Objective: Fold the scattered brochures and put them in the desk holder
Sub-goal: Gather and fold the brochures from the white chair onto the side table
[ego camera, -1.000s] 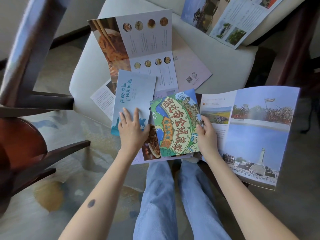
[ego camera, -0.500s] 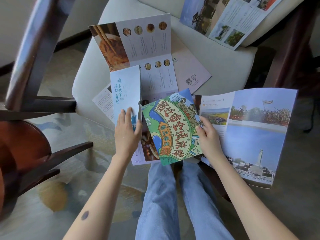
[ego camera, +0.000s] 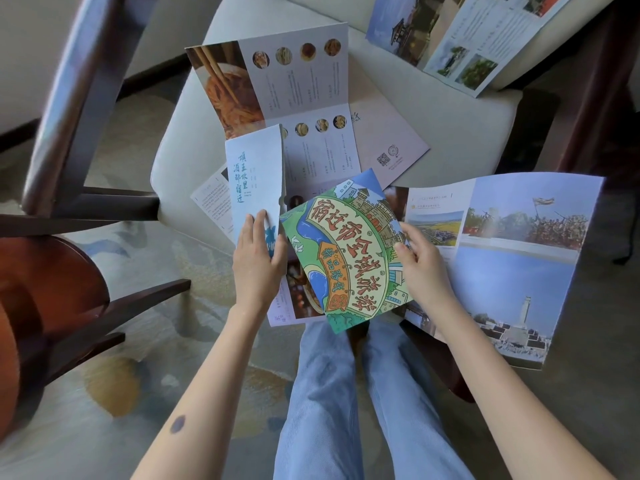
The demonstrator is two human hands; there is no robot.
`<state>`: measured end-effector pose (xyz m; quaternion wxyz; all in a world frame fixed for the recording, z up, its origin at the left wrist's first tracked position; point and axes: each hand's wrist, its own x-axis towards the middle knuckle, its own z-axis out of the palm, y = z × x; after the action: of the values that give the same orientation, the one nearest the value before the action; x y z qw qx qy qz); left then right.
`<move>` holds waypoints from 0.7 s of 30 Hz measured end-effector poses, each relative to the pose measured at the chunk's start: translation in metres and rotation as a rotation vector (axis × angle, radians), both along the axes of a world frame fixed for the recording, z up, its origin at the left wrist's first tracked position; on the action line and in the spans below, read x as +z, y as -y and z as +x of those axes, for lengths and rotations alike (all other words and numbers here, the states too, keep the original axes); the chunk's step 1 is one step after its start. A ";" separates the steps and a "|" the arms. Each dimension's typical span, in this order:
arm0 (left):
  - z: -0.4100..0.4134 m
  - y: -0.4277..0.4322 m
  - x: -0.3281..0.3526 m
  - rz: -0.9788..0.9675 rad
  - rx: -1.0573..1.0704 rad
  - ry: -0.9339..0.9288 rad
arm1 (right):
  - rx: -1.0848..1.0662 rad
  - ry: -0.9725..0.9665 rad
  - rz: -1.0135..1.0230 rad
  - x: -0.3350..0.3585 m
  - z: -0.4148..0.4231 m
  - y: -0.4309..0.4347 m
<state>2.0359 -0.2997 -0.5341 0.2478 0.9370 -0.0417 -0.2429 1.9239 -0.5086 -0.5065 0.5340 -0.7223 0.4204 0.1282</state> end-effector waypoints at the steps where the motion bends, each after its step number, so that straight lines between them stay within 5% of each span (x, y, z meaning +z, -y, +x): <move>1: 0.000 0.000 0.000 0.000 -0.002 0.000 | 0.000 -0.006 0.004 -0.001 0.000 0.001; 21: -0.004 -0.002 -0.005 0.068 -0.095 -0.010 | 0.148 0.072 -0.118 0.020 0.061 0.000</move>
<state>2.0317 -0.2977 -0.5391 0.2040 0.9407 -0.0766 -0.2601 1.9848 -0.5088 -0.4867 0.4942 -0.7859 0.3530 0.1163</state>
